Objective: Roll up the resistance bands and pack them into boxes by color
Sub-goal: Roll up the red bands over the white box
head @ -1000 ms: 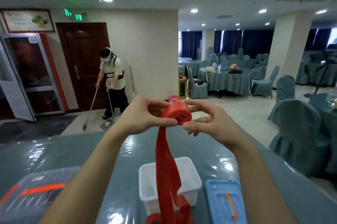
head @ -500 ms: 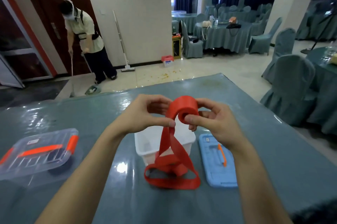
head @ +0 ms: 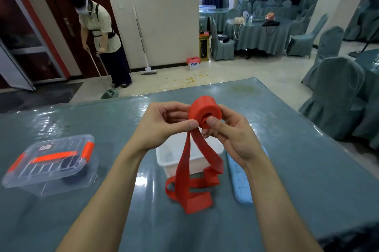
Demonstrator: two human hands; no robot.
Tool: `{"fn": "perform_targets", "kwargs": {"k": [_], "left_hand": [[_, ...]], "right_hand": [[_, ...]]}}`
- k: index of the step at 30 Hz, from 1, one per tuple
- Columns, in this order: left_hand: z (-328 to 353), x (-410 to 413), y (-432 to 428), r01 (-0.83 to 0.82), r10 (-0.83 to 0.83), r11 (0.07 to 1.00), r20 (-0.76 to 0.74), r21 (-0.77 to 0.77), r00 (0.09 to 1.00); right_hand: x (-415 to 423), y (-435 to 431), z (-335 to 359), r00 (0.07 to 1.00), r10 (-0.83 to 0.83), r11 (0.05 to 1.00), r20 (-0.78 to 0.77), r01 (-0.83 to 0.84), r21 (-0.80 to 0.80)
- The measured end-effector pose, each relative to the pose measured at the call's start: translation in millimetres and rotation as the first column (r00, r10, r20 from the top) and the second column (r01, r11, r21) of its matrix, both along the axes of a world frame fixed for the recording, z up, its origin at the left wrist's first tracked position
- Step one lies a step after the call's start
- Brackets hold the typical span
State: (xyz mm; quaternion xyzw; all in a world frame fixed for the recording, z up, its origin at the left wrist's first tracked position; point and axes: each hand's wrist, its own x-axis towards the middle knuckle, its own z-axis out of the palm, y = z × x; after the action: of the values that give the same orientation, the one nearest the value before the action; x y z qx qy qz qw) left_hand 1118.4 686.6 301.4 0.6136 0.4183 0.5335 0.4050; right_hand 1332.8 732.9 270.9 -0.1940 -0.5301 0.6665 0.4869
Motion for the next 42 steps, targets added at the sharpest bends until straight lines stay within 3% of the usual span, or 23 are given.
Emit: {"fn": "perform_targets", "kwargs": {"k": [6, 8, 11, 13, 15, 17, 18, 20, 23, 26, 28, 30, 38, 42], "left_hand": [[-1.0, 6.2, -1.0, -0.027, 0.027, 1.000, 0.030, 0.008, 0.999], [1.3, 5.1, -1.9, -0.049, 0.050, 0.999, -0.050, 0.021, 0.998], [13.2, -2.2, -4.2, -0.083, 0.098, 0.995, -0.304, 0.063, 0.948], [28.5, -5.5, -5.1, -0.062, 0.091, 0.996, -0.534, 0.072, 0.840], [44.3, -2.7, -3.5, 0.006, 0.055, 0.997, -0.762, 0.078, 0.646], [56.5, 2.5, -2.3, 0.047, 0.055, 0.995, -0.890, 0.085, 0.452], [59.6, 2.3, -1.5, 0.040, 0.058, 0.996, -0.898, 0.084, 0.435], [57.3, -5.1, -1.8, -0.003, 0.048, 0.998, -0.810, 0.058, 0.585], [38.3, -15.2, -9.2, -0.013, 0.016, 1.000, -0.562, 0.009, 0.827], [21.8, -10.7, -10.4, -0.008, 0.015, 0.999, -0.189, 0.039, 0.982], [27.6, -9.1, -3.6, -0.032, 0.033, 0.996, -0.014, 0.084, 0.999], [45.0, -10.3, 4.7, -0.055, 0.049, 0.989, 0.048, 0.140, 0.998], [154.7, -23.4, 12.4, -0.145, 0.158, 0.931, -0.011, 0.334, 0.987], [172.1, -29.7, 8.1, -0.098, 0.097, 0.916, 0.021, 0.388, 0.995]], "right_hand": [[-6.2, -6.9, -2.6, 0.997, -0.007, 1.000, -0.075, 0.006, -0.019], [-2.2, -5.9, -4.7, 1.000, -0.004, 1.000, 0.020, 0.004, 0.007], [14.9, -1.1, 2.4, 0.940, -0.075, 0.989, 0.332, 0.027, 0.145], [24.5, 2.4, 14.3, 0.827, -0.213, 0.950, 0.520, 0.052, 0.306], [24.5, 5.2, 28.8, 0.685, -0.298, 0.891, 0.664, -0.050, 0.451], [15.8, 5.5, 39.7, 0.566, -0.326, 0.856, 0.757, -0.163, 0.490], [12.6, 3.6, 42.3, 0.555, -0.334, 0.853, 0.762, -0.166, 0.495], [12.5, 1.3, 39.3, 0.611, -0.359, 0.848, 0.705, -0.101, 0.520], [18.6, 0.4, 32.3, 0.806, -0.281, 0.889, 0.520, 0.015, 0.458], [12.3, 1.7, 34.1, 0.933, -0.183, 0.931, 0.311, 0.064, 0.359], [1.8, 3.1, 42.0, 0.969, -0.171, 0.940, 0.178, 0.106, 0.325], [-9.0, 5.0, 56.2, 0.987, -0.152, 0.953, 0.047, 0.134, 0.273], [-40.7, 14.9, 140.9, 0.979, 0.023, 0.968, -0.200, 0.028, 0.248], [-50.9, 14.1, 162.4, 0.964, 0.073, 0.958, -0.257, 0.003, 0.286]]}}
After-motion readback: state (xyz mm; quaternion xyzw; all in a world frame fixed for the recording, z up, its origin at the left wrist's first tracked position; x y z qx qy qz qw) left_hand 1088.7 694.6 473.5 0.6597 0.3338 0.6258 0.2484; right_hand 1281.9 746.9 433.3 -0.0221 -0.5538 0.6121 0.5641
